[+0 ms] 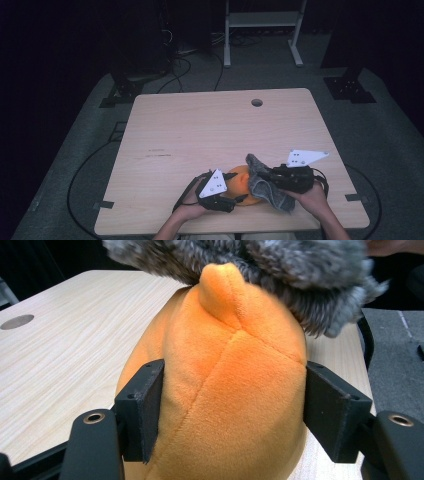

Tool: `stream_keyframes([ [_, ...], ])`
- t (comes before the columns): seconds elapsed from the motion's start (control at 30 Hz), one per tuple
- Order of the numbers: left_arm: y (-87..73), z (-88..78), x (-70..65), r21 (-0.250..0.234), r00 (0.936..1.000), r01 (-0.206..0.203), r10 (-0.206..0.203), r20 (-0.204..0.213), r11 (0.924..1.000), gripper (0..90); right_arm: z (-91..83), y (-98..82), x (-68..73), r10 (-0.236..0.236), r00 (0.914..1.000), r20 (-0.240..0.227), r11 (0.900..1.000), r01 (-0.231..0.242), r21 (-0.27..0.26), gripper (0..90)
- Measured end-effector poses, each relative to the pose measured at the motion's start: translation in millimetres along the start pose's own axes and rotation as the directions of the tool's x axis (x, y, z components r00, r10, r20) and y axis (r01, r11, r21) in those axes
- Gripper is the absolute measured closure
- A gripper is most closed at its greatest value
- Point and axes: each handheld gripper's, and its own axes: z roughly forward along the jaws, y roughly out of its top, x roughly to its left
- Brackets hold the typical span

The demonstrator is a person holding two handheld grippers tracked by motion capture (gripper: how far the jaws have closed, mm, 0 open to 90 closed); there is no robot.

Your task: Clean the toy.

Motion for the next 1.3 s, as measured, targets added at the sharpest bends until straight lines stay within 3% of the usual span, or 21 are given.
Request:
stream_keyframes([
  [0.07, -0.3, 0.1, 1.8, -0.001, 1.0, 0.004, -0.004, 0.002, 1.0, 31.0, -3.0, -6.0, -7.4, 0.028, 0.9995, 0.011, 1.0, -0.028, 0.006, 81.1],
  [0.23, -2.4, -2.5, 7.1, -0.006, 0.9994, 0.036, -0.036, 0.002, 0.9993, 29.8, -6.4, -18.0, -21.4, 0.036, 0.9955, 0.088, 0.998, -0.04, 0.044, 81.0],
  [0.3, -3.5, -3.1, 8.3, -0.011, 0.9988, 0.049, -0.049, 0.004, 0.9987, 29.7, -9.7, -23.6, -28.1, 0.07, 0.993, 0.096, 0.996, -0.075, 0.044, 81.0],
  [0.37, -3.4, -3.8, 9.2, -0.008, 0.9983, 0.057, -0.057, 0.0, 0.9983, 29.7, -11.6, -24.3, -28.6, 0.07, 0.9919, 0.106, 0.996, -0.076, 0.048, 81.0],
  [0.43, -4.3, -4.8, 11.1, -0.006, 0.9977, 0.068, -0.068, -0.003, 0.9977, 29.6, -13.5, -20.3, -24.2, 0.063, 0.9933, 0.097, 0.998, -0.066, 0.024, 81.0],
  [0.57, -5.8, -5.2, 13.5, -0.014, 0.9963, 0.085, -0.085, -0.016, 0.9963, 29.0, -11.3, -9.0, -9.7, 0.005, 1.0, 0.006, 0.999, -0.005, -0.05, 80.9],
  [0.63, -5.5, -5.5, 13.6, -0.008, 0.9971, 0.074, -0.074, -0.019, 0.9972, 28.8, -5.0, -7.4, -4.3, -0.03, 0.9993, 0.02, 0.999, 0.031, -0.018, 80.9],
  [0.73, -5.0, -5.0, 13.7, -0.006, 0.9974, 0.068, -0.069, -0.023, 0.9976, 28.7, -2.8, -14.2, -11.2, -0.012, 0.9997, 0.019, 1.0, 0.012, -0.007, 80.9],
  [0.8, -5.2, -4.5, 15.1, -0.009, 0.9971, 0.072, -0.072, -0.023, 0.9974, 28.2, -4.0, -20.7, -18.1, -0.009, 0.9977, 0.067, 1.0, 0.008, 0.019, 80.9],
  [0.87, -6.0, -3.9, 15.6, -0.014, 0.9965, 0.082, -0.082, -0.018, 0.9965, 28.1, -6.0, -26.8, -23.4, 0.026, 0.9972, 0.071, 0.999, -0.028, 0.021, 81.0],
  [0.97, -6.3, -3.7, 16.1, -0.015, 0.9965, 0.082, -0.082, -0.017, 0.9965, 27.8, -8.2, -29.4, -25.3, 0.011, 0.9922, 0.124, 0.998, -0.019, 0.061, 81.0],
  [1.03, -6.4, -4.2, 16.1, -0.012, 0.9966, 0.08, -0.08, -0.019, 0.9967, 27.4, -8.6, -29.8, -26.0, 0.033, 0.993, 0.113, 0.998, -0.039, 0.049, 80.9],
  [1.23, -6.6, -4.3, 17.9, -0.012, 0.9962, 0.084, -0.085, -0.02, 0.9964, 26.7, -9.3, -20.0, -14.3, 0.003, 0.9957, 0.092, 1.0, -0.006, 0.029, 81.0],
  [1.3, -5.6, -3.3, 17.0, -0.007, 0.9964, 0.081, -0.081, -0.026, 0.9967, 26.6, -7.0, -12.1, -5.9, -0.018, 0.9991, 0.038, 1.0, 0.018, 0.0, 81.0],
])
